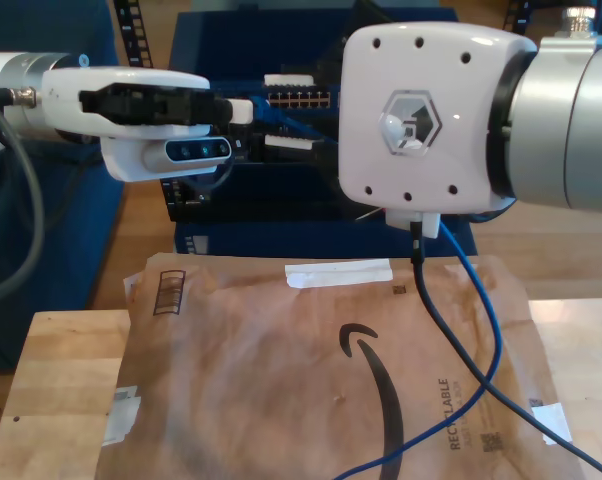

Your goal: Grab the cable and plug it in

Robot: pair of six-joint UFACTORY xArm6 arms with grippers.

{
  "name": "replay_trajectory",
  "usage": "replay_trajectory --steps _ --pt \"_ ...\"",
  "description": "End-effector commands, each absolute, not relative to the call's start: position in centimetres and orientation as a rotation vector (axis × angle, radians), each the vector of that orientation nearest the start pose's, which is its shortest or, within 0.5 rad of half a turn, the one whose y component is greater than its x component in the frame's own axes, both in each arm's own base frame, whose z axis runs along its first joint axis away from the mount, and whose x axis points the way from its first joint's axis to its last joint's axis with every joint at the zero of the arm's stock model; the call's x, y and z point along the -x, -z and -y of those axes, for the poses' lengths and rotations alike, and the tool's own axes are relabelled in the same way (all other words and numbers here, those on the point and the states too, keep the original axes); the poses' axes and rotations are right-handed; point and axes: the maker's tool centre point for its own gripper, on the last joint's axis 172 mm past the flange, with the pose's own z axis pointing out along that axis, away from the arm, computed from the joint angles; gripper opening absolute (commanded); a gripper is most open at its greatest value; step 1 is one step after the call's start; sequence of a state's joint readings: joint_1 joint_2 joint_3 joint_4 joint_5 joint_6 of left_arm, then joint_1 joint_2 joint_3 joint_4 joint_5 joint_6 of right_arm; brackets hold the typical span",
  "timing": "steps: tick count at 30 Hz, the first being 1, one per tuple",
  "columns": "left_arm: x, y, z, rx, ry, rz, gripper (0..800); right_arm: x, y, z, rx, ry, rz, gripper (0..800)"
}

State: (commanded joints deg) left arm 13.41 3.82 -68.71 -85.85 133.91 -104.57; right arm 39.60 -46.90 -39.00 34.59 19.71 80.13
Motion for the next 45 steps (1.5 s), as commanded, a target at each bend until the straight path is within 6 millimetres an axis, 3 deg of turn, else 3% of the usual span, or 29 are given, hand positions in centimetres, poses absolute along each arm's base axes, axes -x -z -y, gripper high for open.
replay_trajectory --steps 7,20,36,38,40,42,45 --pt "-33.8 -51.2 17.2 -1.146 2.193 -1.308 3 -34.3 -51.9 -29.8 1.609 0.137 -1.043 303" --pt "-33.6 -51.2 17.2 -1.153 2.200 -1.303 2 -34.3 -51.6 -29.8 1.610 0.137 -1.047 196" --pt "-33.6 -51.1 17.2 -1.147 2.206 -1.303 3 -34.3 -51.8 -29.8 1.605 0.137 -1.045 178" --pt "-33.6 -51.1 17.2 -1.147 2.206 -1.303 3 -34.3 -51.8 -29.8 1.606 0.137 -1.046 165" --pt "-33.6 -51.1 17.2 -1.147 2.206 -1.303 9 -34.3 -51.8 -29.8 1.605 0.137 -1.045 88" --pt "-33.7 -51.1 17.2 -1.146 2.206 -1.302 102 -34.2 -51.7 -30.0 1.609 0.132 -1.045 19" --pt "-34.0 -52.1 17.0 -1.126 2.197 -1.243 324 -34.1 -51.7 -30.0 1.609 0.132 -1.043 2"
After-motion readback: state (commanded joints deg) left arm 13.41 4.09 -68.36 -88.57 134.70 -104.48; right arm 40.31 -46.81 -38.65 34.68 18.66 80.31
